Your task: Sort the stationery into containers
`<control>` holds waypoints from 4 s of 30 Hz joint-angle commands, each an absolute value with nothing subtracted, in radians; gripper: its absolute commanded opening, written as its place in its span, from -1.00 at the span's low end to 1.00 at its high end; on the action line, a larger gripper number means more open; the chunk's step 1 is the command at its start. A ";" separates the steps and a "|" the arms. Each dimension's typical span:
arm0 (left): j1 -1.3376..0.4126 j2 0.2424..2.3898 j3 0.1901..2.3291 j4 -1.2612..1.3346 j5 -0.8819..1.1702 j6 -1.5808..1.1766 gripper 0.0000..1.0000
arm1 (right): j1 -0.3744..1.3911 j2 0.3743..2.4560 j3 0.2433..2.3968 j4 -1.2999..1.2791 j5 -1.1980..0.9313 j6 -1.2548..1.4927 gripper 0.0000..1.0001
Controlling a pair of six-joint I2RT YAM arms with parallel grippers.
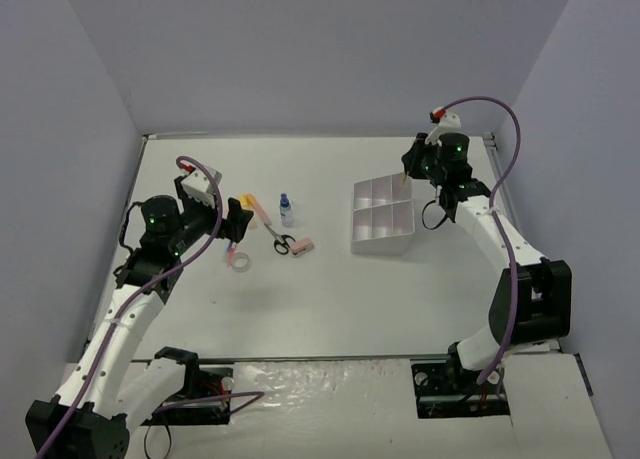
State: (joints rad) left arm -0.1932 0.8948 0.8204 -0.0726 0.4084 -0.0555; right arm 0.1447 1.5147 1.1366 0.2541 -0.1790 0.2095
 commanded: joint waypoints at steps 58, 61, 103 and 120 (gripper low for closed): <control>-0.144 0.934 0.928 -0.215 0.354 -0.005 0.89 | 0.456 1.567 1.425 0.005 -0.302 0.015 0.02; -0.114 1.017 1.052 -0.417 0.300 0.036 0.85 | 0.459 1.554 1.435 0.005 -0.301 0.035 0.03; -0.127 1.811 1.305 -0.575 0.098 0.076 -0.32 | 0.457 1.395 1.286 0.040 -0.256 0.095 0.05; -0.169 1.813 1.259 -0.566 0.094 0.109 -0.31 | 0.428 1.387 1.293 0.028 -0.265 0.084 0.05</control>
State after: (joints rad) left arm -0.1411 1.8511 1.2628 -0.5741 0.1317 0.0931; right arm 0.4447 1.4414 1.2823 -0.0128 -0.2665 0.0959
